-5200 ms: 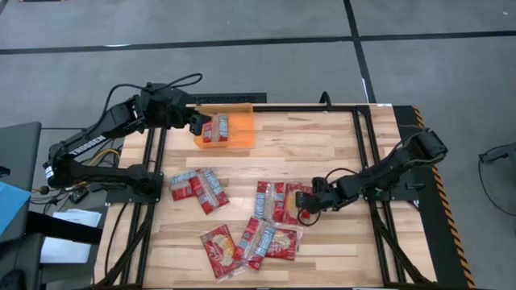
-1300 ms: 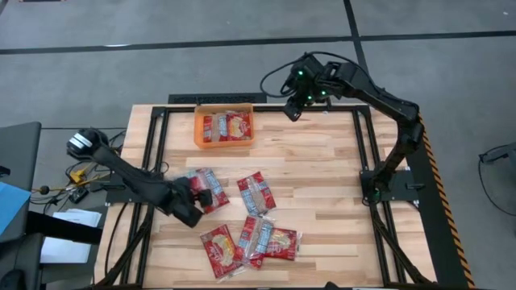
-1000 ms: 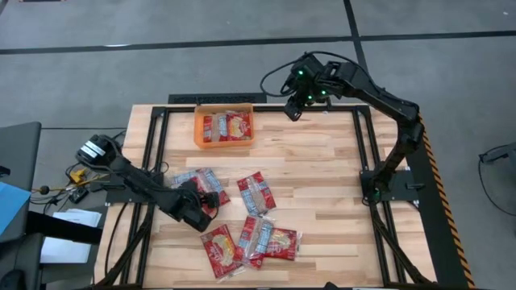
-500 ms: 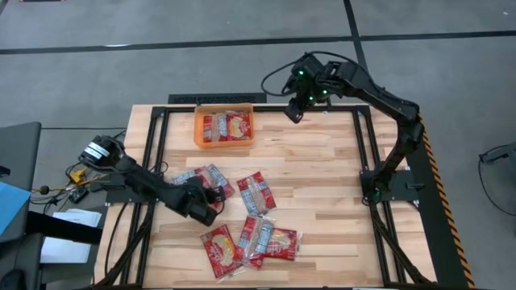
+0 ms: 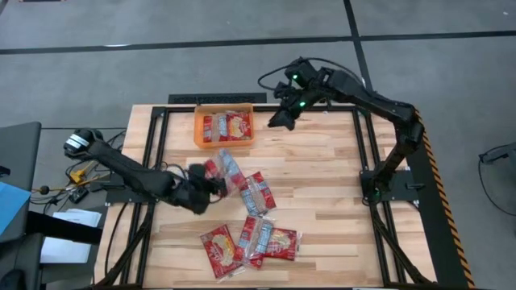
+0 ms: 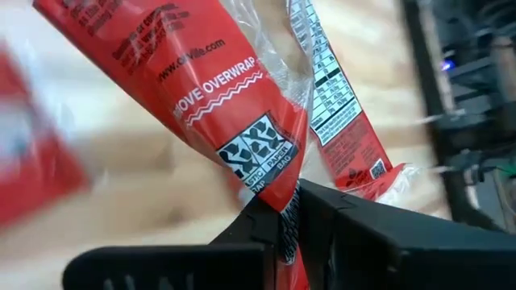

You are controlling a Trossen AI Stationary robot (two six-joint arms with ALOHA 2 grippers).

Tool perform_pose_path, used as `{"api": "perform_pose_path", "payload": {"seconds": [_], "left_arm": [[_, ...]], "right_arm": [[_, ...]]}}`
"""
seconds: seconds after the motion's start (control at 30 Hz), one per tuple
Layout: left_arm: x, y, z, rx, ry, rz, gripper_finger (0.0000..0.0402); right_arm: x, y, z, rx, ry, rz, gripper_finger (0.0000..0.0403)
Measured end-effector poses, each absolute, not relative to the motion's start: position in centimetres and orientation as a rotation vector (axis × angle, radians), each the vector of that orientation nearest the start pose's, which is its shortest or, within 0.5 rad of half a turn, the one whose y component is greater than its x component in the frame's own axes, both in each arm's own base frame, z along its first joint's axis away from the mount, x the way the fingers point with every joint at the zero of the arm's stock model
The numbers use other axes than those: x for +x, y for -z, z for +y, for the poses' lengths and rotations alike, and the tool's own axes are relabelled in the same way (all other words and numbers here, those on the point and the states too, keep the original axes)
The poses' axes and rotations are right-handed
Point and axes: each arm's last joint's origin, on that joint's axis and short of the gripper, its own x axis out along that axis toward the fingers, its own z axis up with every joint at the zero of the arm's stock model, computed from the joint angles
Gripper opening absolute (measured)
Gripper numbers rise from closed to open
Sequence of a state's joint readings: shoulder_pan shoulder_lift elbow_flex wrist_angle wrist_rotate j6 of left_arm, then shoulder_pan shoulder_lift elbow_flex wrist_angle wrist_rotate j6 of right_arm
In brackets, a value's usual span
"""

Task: Sort popcorn bags into baskets
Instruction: Put the popcorn bag into the orange bin

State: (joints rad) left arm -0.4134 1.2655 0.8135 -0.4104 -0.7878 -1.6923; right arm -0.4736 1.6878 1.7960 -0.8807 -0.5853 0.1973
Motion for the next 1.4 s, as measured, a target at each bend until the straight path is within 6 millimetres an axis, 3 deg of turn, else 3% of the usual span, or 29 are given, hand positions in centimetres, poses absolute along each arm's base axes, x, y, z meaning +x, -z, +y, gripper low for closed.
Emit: {"api": "perform_pose_path", "payload": {"seconds": [0.17, 0.4, 0.57, 0.8, 1.03, 1.23, 1.4], "left_arm": [[22.7, -27.2, -5.7, -0.947, -0.764, 0.173, 0.0006], [21.6, -29.3, -3.5, -0.866, -0.753, 0.140, 0.0006], [21.9, -29.6, -2.5, -0.840, -0.743, 0.141, 0.0007], [23.3, -30.1, -1.1, -0.816, -0.689, 0.113, 0.0007], [23.3, -30.0, -0.5, -0.794, -0.688, 0.133, 0.0007], [23.3, -30.0, -0.5, -0.775, -0.691, 0.139, 0.0007], [23.3, -30.1, -0.4, -0.769, -0.708, 0.117, 0.0007]], "right_arm": [[34.3, -37.5, -14.0, 0.662, -0.147, 0.563, 0.0175], [35.1, -36.3, -14.2, 0.716, -0.147, 0.492, 0.0245], [35.7, -35.5, -14.3, 0.723, -0.067, 0.435, 0.0270], [38.6, -33.6, -13.6, 0.746, -0.056, 0.401, 0.0270], [40.3, -31.2, -13.8, 0.825, -0.056, 0.427, 0.0270], [40.2, -31.2, -14.0, 0.840, -0.060, 0.439, 0.0270], [38.3, -32.2, -15.8, 0.863, -0.023, 0.445, 0.0270]]}}
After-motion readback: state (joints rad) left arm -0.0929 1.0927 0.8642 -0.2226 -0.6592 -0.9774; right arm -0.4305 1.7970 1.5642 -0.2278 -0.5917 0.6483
